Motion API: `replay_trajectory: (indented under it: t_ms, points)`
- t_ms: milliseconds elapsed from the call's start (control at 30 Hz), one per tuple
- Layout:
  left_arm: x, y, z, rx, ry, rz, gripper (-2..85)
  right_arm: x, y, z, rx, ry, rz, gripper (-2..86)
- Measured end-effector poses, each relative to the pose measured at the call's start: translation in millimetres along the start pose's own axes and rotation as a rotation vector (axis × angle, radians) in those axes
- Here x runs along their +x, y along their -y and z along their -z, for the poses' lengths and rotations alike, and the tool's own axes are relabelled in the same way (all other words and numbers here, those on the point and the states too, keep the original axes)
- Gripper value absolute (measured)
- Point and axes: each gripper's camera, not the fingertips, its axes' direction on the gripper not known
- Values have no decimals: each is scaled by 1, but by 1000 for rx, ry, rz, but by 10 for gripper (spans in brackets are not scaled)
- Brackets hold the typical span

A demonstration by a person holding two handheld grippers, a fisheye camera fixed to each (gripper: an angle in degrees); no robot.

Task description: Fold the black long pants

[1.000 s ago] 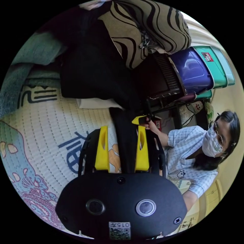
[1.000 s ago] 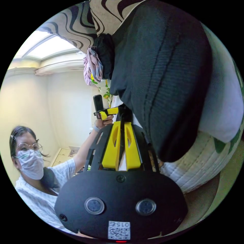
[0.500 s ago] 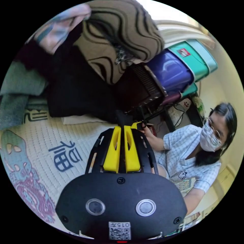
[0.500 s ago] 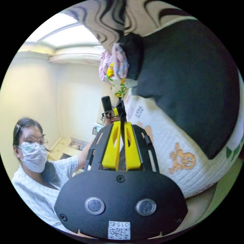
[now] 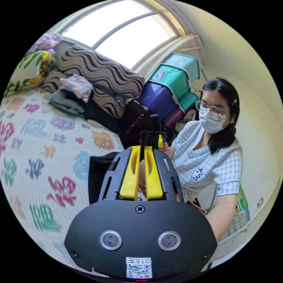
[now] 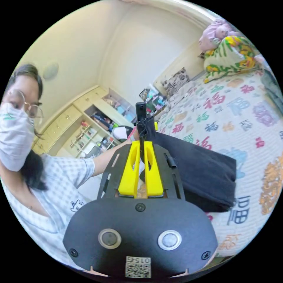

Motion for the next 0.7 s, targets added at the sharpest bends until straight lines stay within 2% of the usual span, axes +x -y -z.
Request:
replay_trajectory:
  t_ms: [133, 233, 300, 367, 400, 500, 633, 700]
  points:
    - [48, -75, 87, 180, 152, 147, 3, 3, -40, -120, -102, -46, 39, 18]
    - [90, -140, 157, 479, 363, 286, 3, 23, -77, -230, -260, -107, 24, 32]
    - [139, -192, 199, 833, 559, 322, 3, 45, -113, -317, -503, -197, 48, 51]
    - [171, -220, 212, 1019, 645, 342, 14, 65, -144, -367, -707, -239, 50, 55]
    - [186, -229, 215, 1058, 670, 372, 40, 75, -162, -384, -778, -253, 42, 53]
    - [204, -230, 209, 957, 729, 610, 102, 95, -186, -375, -724, -163, 36, 52]
    - [204, -210, 181, 735, 760, 809, 115, 137, -197, -346, -651, -36, -70, 47]
    - [198, -196, 171, 639, 865, 893, 122, 164, -198, -327, -594, -41, -105, 42]
